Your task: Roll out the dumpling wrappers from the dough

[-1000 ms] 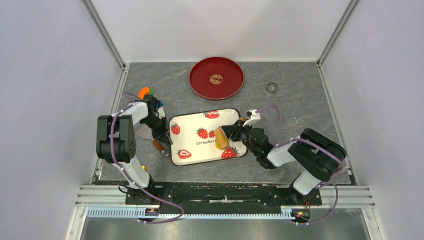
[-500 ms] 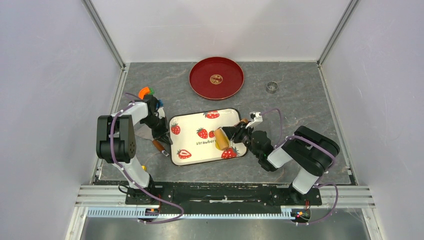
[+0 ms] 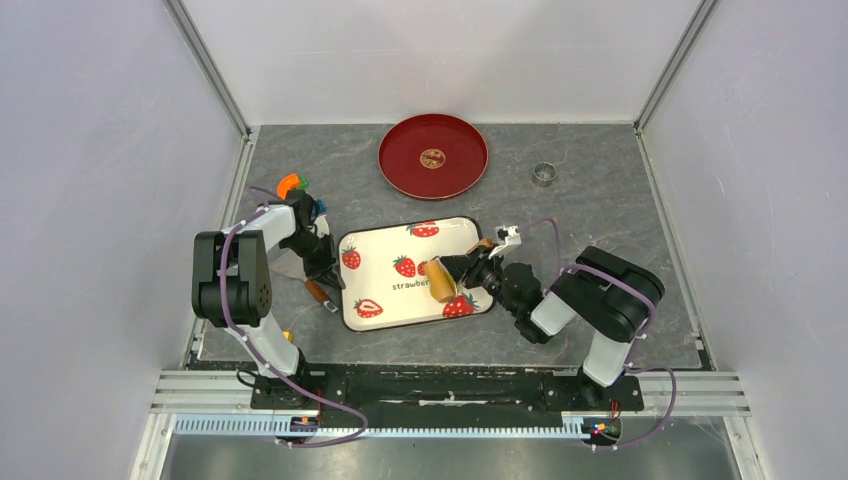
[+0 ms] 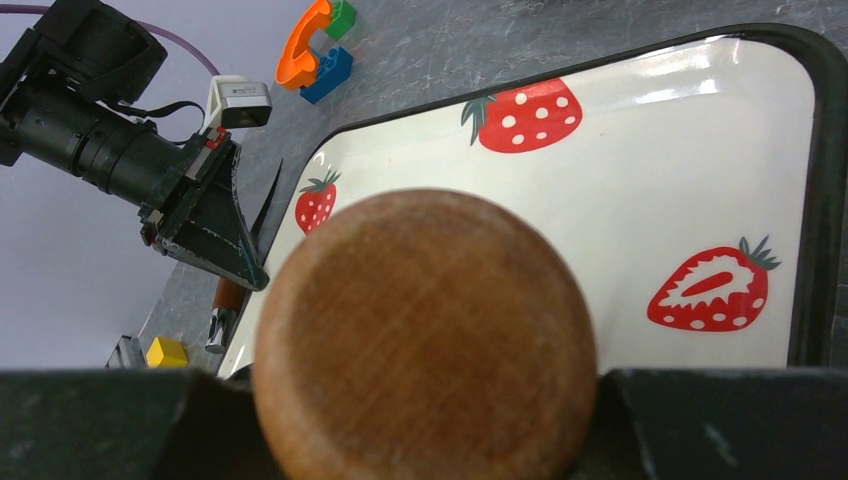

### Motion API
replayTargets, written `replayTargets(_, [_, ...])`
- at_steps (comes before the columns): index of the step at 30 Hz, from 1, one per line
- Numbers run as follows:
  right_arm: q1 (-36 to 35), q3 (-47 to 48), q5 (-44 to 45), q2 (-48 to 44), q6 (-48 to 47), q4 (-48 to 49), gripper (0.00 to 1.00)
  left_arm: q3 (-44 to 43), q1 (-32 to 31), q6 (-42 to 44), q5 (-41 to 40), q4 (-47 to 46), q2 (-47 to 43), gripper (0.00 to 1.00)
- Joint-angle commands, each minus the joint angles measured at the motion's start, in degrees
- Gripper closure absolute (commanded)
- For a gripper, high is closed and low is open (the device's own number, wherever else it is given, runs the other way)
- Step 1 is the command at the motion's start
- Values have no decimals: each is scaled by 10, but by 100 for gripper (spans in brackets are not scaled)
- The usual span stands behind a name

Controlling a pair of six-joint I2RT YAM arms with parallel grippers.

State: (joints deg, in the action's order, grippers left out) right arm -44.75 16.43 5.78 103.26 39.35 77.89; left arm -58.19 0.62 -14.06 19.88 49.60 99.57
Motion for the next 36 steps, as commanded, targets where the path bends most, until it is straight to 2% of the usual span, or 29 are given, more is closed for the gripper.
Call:
replayTargets(1, [-17, -79, -56, 113, -118, -452, 100, 8, 1, -12, 1, -13, -13, 98])
replayTargets(20, [-26, -60, -89, 146, -131, -438, 100, 10, 1, -11, 0, -13, -12, 98])
replayTargets(32, [-38, -30, -110, 139, -166, -449, 100, 6, 1, -12, -1, -14, -10, 98])
replayTargets(36, [-41, -18, -117, 111, -190, -463, 100, 4, 1, -11, -4, -9, -10, 98])
